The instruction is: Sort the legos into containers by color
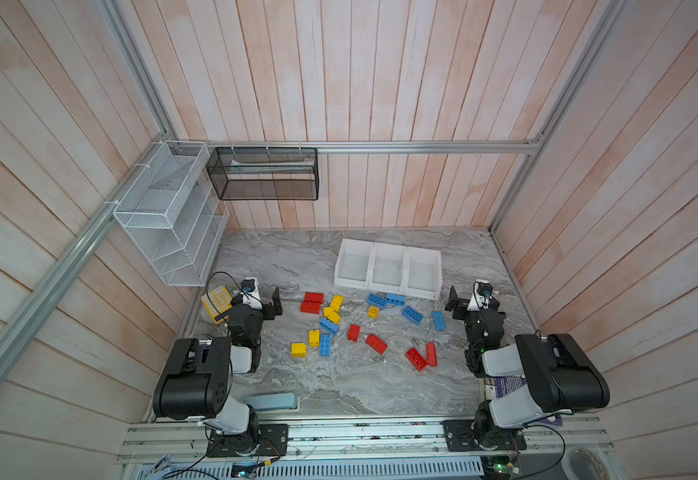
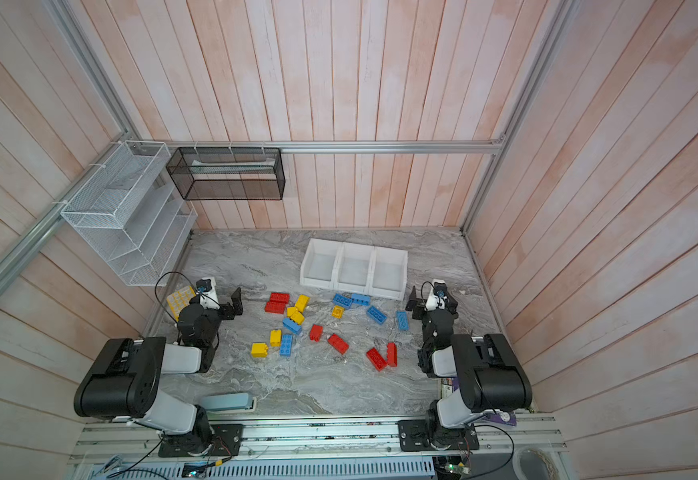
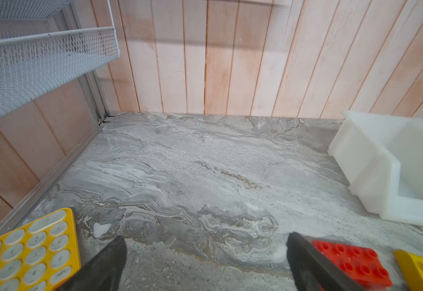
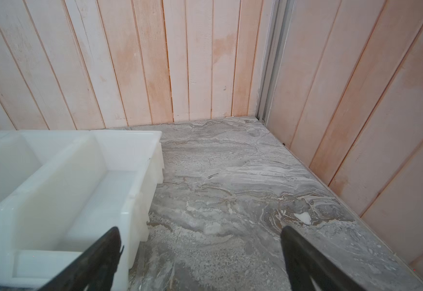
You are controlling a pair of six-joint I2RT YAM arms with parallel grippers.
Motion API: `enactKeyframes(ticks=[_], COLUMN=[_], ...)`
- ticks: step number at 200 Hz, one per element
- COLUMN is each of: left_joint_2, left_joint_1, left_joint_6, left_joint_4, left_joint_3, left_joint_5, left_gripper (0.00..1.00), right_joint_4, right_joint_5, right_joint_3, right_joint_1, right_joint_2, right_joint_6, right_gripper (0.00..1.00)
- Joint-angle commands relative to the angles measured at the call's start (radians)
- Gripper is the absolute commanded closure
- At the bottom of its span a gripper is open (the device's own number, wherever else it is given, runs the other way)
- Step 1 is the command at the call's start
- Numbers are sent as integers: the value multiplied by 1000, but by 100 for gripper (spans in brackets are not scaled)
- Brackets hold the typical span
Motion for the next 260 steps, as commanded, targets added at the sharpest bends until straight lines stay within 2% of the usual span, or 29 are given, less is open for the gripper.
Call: enactKeyframes(ticks=[1, 219, 234, 248, 260], left_joint_2=[-13, -12, -34, -118, -183], left_joint_1=[3, 2, -3, -10, -28], left_joint_6=[3, 5, -2, -11, -21], left_joint_4=[-10, -13, -1, -189, -319], left_joint_3=[14, 15, 15, 76, 129], left_joint_5=[13, 10, -27, -76, -137], left_gripper=[0, 0, 0, 0, 0], right_joint_4=[-12, -3, -194, -504, -629], right_joint_5=[2, 9, 103, 147, 121], right_joint_3=[9, 6, 79, 203, 261], right_joint_1=[-3, 0, 40, 53, 65], right_joint_2=[2, -6, -84, -148, -188], right_joint_6=[-7, -12, -19, 58, 106], right_gripper=[1, 1, 1, 0, 0])
